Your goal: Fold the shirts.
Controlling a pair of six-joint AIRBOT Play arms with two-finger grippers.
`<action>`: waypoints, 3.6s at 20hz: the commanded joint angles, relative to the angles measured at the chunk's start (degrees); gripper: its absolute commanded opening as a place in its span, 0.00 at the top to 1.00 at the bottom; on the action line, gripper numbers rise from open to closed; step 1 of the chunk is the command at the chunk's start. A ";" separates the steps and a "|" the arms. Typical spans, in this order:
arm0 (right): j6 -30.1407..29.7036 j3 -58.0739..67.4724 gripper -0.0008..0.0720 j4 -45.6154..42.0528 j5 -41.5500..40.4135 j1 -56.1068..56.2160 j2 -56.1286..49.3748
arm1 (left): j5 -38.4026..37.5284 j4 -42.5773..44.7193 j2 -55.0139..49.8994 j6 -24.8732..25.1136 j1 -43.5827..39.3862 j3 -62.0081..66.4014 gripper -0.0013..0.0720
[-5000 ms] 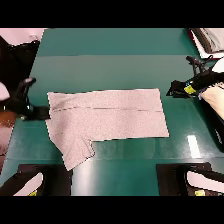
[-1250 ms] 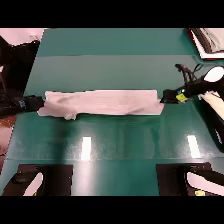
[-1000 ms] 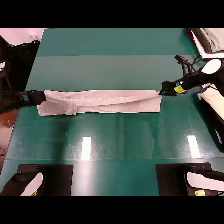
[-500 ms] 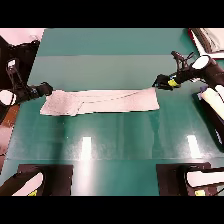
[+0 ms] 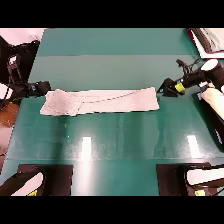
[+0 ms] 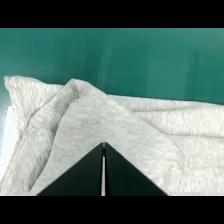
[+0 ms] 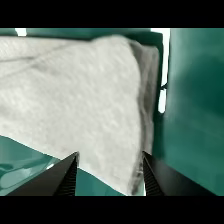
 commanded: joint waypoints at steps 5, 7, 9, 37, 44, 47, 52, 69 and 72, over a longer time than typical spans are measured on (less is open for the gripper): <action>-5.14 -10.38 0.34 8.83 -7.17 -2.47 -1.84 | -5.57 -0.59 -0.04 0.35 0.02 0.44 0.94; -5.14 -8.50 0.37 8.85 -6.51 -0.79 -4.33 | -6.49 -0.90 -0.07 0.35 0.02 0.44 0.94; -5.16 -6.64 0.37 8.87 -6.29 1.53 -6.25 | -7.54 -2.54 -0.07 0.35 0.02 0.44 0.94; -10.16 29.05 0.98 21.66 -2.71 21.31 3.98 | -5.86 -12.41 -42.29 4.26 -29.03 34.21 0.95; -9.99 35.39 0.98 21.75 -0.92 24.15 -0.33 | -10.51 -11.93 -41.66 4.37 -27.87 39.39 0.95; -9.97 36.72 0.98 21.68 -0.24 26.25 -2.80 | -14.82 -9.18 -38.14 4.28 -23.85 43.21 0.95; -10.03 36.72 0.98 21.73 -1.31 30.67 -6.32 | -19.43 5.29 -24.76 1.66 -12.59 44.44 0.95; -19.04 36.74 0.12 21.55 -24.20 51.54 -22.53 | -32.15 9.29 -9.57 1.90 2.75 44.37 0.95; -13.92 36.68 0.21 13.99 -12.94 44.87 -20.02 | -32.96 9.27 -9.57 2.45 2.75 44.35 0.95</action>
